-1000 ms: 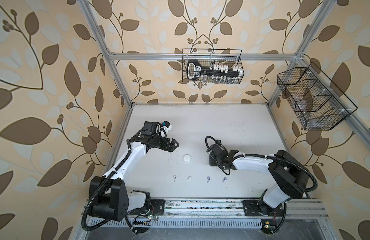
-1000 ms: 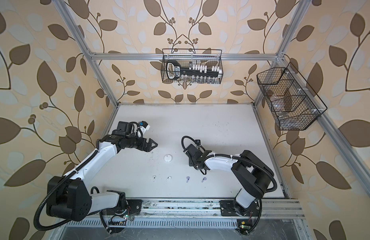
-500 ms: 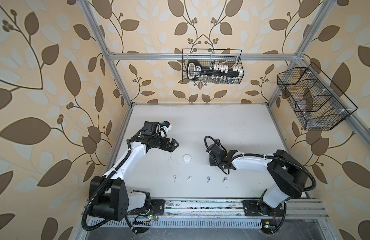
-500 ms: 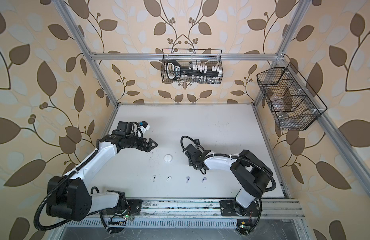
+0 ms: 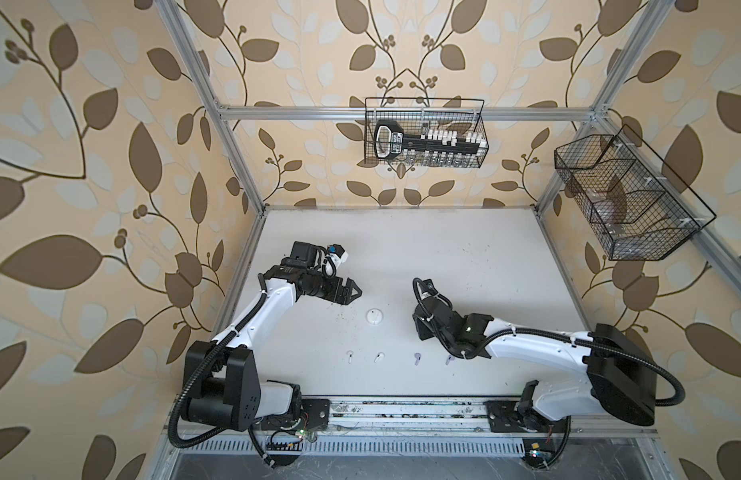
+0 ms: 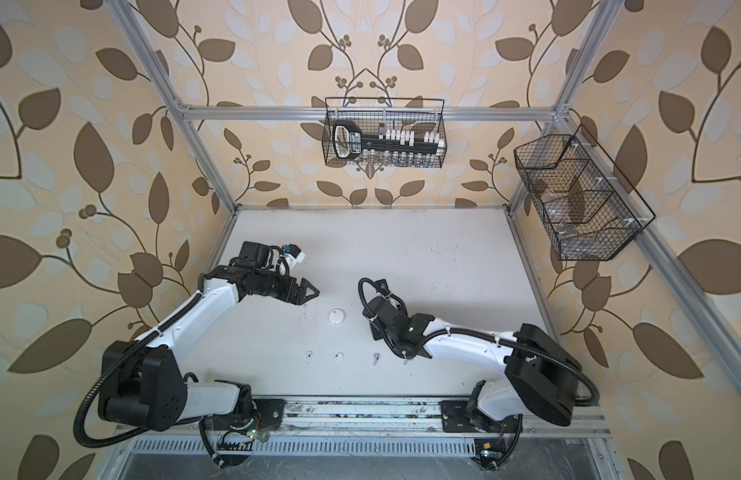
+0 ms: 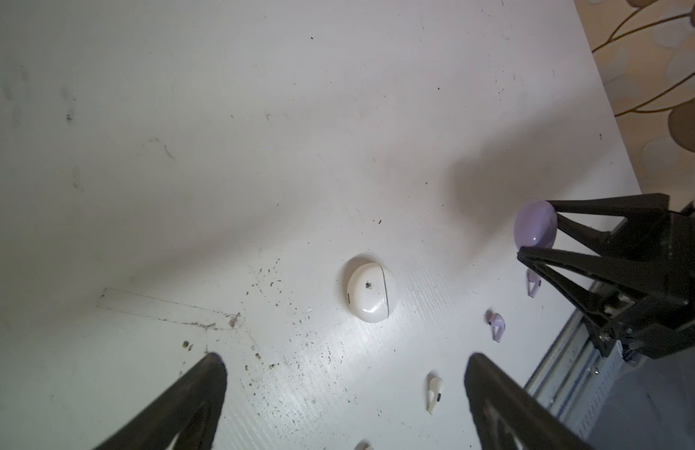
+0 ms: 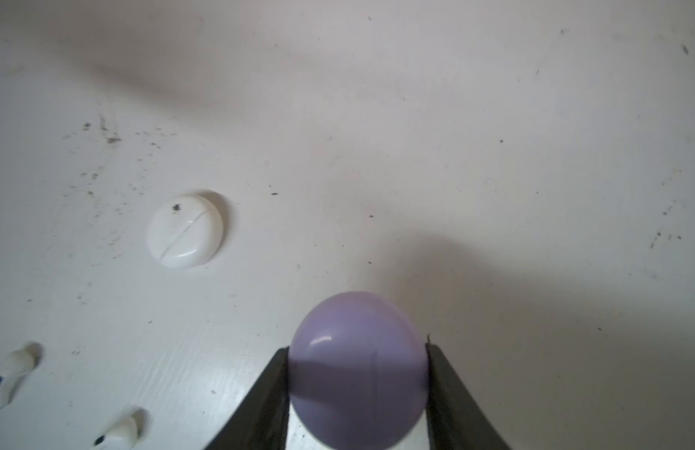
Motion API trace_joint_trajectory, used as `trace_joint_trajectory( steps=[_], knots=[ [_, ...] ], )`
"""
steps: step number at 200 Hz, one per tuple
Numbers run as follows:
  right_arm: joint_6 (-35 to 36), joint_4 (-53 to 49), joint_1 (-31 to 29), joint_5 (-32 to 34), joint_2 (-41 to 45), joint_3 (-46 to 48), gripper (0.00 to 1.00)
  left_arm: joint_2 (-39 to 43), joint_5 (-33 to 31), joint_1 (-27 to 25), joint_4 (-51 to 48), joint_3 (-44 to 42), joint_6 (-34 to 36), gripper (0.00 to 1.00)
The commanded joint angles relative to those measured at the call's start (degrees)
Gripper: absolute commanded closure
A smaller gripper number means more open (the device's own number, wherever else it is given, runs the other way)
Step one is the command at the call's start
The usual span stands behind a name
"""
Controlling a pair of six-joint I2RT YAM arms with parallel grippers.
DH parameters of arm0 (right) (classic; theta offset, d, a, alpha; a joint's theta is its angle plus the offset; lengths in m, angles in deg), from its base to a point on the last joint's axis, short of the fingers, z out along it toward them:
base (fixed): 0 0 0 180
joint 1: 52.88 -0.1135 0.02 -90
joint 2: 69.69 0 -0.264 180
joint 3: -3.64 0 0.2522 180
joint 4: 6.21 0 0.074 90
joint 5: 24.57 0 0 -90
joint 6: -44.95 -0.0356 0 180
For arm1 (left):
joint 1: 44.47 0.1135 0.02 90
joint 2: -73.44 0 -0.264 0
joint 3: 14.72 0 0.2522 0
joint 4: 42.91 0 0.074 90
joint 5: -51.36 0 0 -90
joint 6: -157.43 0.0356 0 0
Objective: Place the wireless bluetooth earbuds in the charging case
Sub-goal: 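Lower the right gripper and close it on the lavender case, then lift the lavender case toward the left gripper while the left gripper approaches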
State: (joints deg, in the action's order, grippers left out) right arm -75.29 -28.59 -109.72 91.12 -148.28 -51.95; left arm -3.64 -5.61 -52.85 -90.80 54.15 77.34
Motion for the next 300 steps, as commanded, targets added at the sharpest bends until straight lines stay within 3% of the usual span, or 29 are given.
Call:
trace_joint_trajectory(
  steps=[1, 76, 133, 188, 234, 300],
  knots=[
    [6.31, 5.04, -3.25, 4.01, 3.08, 1.71, 0.57, -1.04, 3.39, -3.12, -5.17, 4.72, 0.61, 0.05],
    [11.71, 10.11, -11.5, 14.14, 8.08, 3.31, 0.58, -1.76, 6.6, -13.23, -11.54, 11.71, -0.37, 0.05],
    [12.34, 12.95, -16.7, 21.16, 8.54, 2.82, 0.59, -1.11, 12.75, -14.03, -8.95, 9.69, -2.0, 0.1],
    [13.68, 15.71, -17.24, 20.76, 6.64, 1.18, 0.6, -0.44, 19.79, -14.04, -8.93, 8.79, -1.21, 0.24],
    [15.25, 17.26, -17.01, 18.99, 3.09, -1.51, 0.6, -0.98, 26.88, -14.21, -12.61, 9.31, 2.11, 0.27],
    [17.75, 17.76, -16.83, 17.5, 0.19, -5.11, 0.61, -1.76, 27.43, -14.29, -14.3, 9.49, 3.54, 0.3]
  ],
)
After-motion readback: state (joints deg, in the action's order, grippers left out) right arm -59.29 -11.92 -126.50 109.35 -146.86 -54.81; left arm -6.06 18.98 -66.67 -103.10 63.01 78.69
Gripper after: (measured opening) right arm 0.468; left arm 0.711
